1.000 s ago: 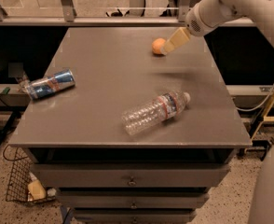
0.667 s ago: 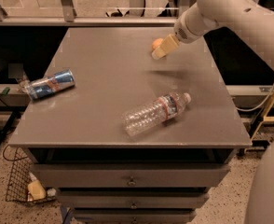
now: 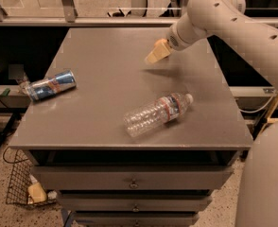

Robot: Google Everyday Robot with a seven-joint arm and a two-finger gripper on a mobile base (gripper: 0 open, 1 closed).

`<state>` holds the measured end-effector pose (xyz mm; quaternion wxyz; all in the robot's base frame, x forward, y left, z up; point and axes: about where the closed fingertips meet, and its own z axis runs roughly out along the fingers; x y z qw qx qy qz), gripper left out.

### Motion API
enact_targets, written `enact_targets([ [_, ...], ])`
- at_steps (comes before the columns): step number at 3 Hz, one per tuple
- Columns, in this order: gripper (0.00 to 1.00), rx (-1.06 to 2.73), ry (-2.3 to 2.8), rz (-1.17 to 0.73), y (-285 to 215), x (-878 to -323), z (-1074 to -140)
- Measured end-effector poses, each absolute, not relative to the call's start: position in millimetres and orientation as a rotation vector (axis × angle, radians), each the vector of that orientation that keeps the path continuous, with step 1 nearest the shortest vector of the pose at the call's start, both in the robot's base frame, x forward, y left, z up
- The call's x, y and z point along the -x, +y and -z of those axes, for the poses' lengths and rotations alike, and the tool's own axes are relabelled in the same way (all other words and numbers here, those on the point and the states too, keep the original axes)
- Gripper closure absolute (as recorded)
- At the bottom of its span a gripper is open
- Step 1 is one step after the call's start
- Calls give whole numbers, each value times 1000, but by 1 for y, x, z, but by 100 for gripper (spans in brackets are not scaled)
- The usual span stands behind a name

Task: Move orange near redbull can

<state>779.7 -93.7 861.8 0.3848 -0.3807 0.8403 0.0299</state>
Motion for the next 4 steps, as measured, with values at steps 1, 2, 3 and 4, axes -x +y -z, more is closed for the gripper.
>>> enact_targets([
  [1, 0, 950, 2168, -129, -84, -788, -855],
  [2, 26, 937, 2190, -163, -77, -797, -849],
  [3, 48, 935, 2202, -175, -75, -799, -847],
  [4, 73, 951, 2142, -230, -69, -791, -864],
])
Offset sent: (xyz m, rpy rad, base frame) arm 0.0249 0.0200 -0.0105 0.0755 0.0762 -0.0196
